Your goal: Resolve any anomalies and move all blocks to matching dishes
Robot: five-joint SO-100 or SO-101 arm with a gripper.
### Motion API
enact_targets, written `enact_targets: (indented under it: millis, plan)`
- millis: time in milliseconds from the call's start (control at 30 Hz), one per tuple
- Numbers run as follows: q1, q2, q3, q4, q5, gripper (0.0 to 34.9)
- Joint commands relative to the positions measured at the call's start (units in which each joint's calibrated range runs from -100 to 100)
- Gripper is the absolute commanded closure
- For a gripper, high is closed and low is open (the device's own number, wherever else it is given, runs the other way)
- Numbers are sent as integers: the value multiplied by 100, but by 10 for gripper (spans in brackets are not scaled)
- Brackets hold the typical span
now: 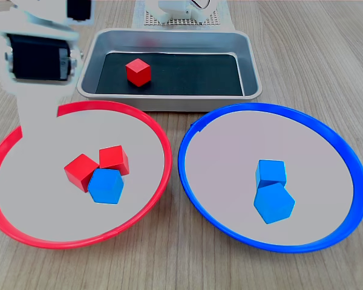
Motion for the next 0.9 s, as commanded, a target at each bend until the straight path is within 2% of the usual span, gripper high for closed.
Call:
enact_targets:
  millis: [0, 167, 367, 500, 767, 867]
  plan:
    - [-223, -207, -112, -492, 567, 257]
    - [-552, -54, 33, -1202, 1201, 261]
    - [-740, 57, 479, -1384, 1499, 273]
    - [-806, 74, 880, -1664, 1661, 261]
    - [-957, 82, 971, -1664, 1700, 207]
    - [-976, 57, 962, -1623, 1758, 203]
